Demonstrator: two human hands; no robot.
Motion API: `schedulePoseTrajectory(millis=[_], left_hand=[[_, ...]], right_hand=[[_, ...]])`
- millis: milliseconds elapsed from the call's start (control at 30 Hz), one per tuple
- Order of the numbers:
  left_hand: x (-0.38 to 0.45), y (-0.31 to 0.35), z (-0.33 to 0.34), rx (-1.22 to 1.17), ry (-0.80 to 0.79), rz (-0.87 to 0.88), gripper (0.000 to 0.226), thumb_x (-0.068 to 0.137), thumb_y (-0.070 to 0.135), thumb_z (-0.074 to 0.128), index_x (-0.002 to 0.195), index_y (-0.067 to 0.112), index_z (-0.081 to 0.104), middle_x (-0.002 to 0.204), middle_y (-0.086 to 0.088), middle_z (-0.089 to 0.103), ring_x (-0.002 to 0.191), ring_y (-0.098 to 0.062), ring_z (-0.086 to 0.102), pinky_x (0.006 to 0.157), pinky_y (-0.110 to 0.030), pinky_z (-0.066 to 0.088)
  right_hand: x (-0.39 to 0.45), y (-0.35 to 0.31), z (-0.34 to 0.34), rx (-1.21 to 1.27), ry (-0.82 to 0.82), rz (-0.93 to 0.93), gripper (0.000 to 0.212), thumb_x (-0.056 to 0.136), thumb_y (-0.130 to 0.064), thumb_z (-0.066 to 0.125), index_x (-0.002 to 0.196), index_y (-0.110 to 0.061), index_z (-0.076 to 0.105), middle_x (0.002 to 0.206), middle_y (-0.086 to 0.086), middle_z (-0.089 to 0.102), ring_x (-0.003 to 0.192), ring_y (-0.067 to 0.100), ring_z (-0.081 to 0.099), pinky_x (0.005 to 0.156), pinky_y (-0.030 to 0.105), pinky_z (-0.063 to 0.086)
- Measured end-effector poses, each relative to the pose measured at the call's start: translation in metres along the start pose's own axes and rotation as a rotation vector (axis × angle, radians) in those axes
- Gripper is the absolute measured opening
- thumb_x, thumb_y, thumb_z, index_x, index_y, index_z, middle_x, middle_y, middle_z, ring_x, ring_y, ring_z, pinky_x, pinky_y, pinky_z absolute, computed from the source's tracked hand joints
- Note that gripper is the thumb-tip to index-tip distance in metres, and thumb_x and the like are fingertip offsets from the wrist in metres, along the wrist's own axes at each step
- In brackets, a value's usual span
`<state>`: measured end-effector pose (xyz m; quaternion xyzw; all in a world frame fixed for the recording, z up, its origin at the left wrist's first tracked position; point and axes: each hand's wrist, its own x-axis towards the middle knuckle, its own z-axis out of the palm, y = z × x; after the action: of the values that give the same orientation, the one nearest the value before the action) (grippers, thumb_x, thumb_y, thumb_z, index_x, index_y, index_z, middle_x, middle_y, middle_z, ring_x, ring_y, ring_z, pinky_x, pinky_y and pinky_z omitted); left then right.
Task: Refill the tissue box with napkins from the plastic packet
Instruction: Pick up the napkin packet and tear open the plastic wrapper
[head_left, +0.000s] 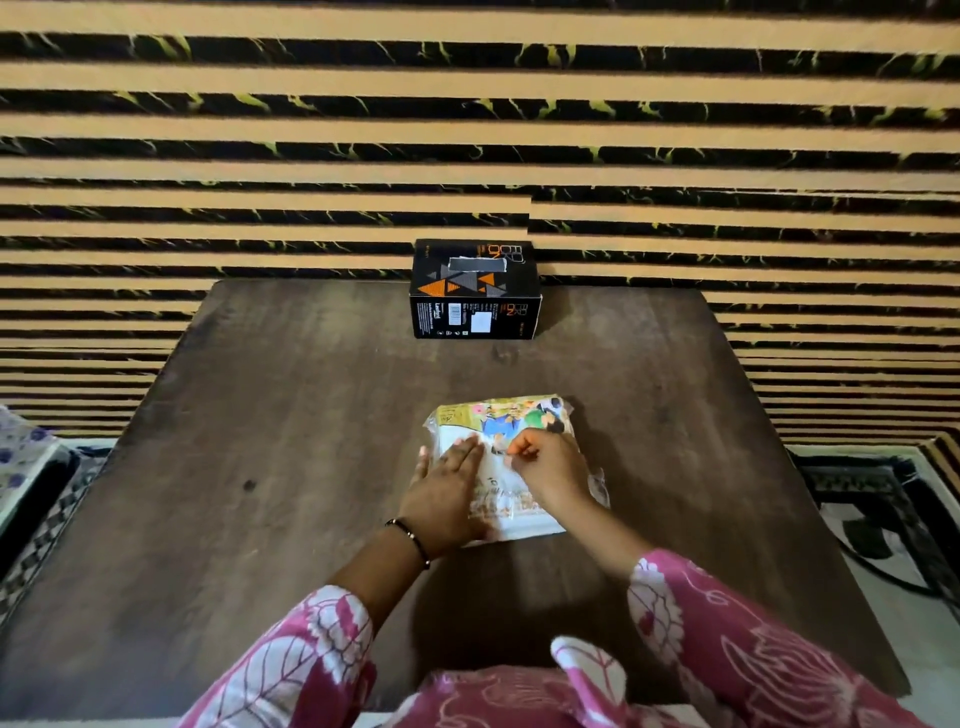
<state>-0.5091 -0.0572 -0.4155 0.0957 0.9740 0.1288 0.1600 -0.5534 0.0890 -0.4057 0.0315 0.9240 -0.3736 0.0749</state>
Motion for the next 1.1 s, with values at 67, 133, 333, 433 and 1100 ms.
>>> schedulePoseTrajectory(millis=[67, 133, 333, 433, 1100], left_hand=[[-0.001, 0.000, 0.001, -0.019, 0.006, -0.010, 0.109, 0.072, 0.050, 0.070, 0.149, 0.016, 0.001, 0.160, 0.002, -0.002, 0.147, -0.012, 0.000, 0.116, -0.046, -0.008], [-0.002, 0.000, 0.004, -0.029, 0.025, -0.017, 0.110, 0.070, 0.050, 0.071, 0.149, 0.017, 0.002, 0.160, 0.003, -0.002, 0.147, -0.012, 0.000, 0.116, -0.047, -0.008], [-0.004, -0.009, -0.013, -0.163, -0.136, 0.062, 0.120, 0.060, 0.058, 0.075, 0.149, 0.017, 0.006, 0.160, 0.001, -0.003, 0.147, -0.016, -0.001, 0.117, -0.048, -0.003], [-0.007, -0.013, -0.040, -0.424, -0.200, 0.030, 0.100, 0.067, 0.066, 0.066, 0.146, 0.019, 0.025, 0.157, 0.003, 0.019, 0.143, -0.013, 0.019, 0.112, -0.020, 0.014], [-0.021, 0.071, -0.005, 0.153, 0.129, -0.076, 0.071, 0.082, 0.066, 0.037, 0.134, 0.019, 0.036, 0.145, -0.009, 0.031, 0.133, -0.032, 0.029, 0.106, -0.052, 0.025]], right_hand=[[-0.013, 0.002, -0.009, 0.212, -0.066, -0.047, 0.019, 0.075, -0.009, 0.068, 0.064, -0.021, 0.059, 0.069, -0.003, 0.064, 0.071, 0.015, 0.059, 0.072, 0.033, 0.048], [-0.028, 0.009, -0.018, 0.308, -0.096, -0.096, 0.020, 0.075, -0.006, 0.068, 0.067, -0.023, 0.059, 0.069, -0.002, 0.063, 0.069, 0.013, 0.057, 0.071, 0.032, 0.049], [-0.068, 0.029, -0.040, 0.362, -0.234, -0.162, 0.035, 0.076, -0.003, 0.070, 0.096, -0.031, 0.065, 0.082, -0.001, 0.064, 0.077, 0.002, 0.058, 0.077, 0.013, 0.047], [-0.076, 0.043, -0.044, 0.176, -0.398, -0.244, 0.031, 0.075, -0.006, 0.070, 0.067, -0.036, 0.066, 0.071, -0.022, 0.067, 0.076, -0.005, 0.061, 0.077, 0.011, 0.046], [-0.075, 0.098, -0.088, -0.508, -0.540, -0.294, 0.019, 0.083, -0.024, 0.051, 0.089, -0.023, 0.069, 0.099, -0.002, 0.068, 0.090, 0.014, 0.060, 0.077, 0.025, 0.044]])
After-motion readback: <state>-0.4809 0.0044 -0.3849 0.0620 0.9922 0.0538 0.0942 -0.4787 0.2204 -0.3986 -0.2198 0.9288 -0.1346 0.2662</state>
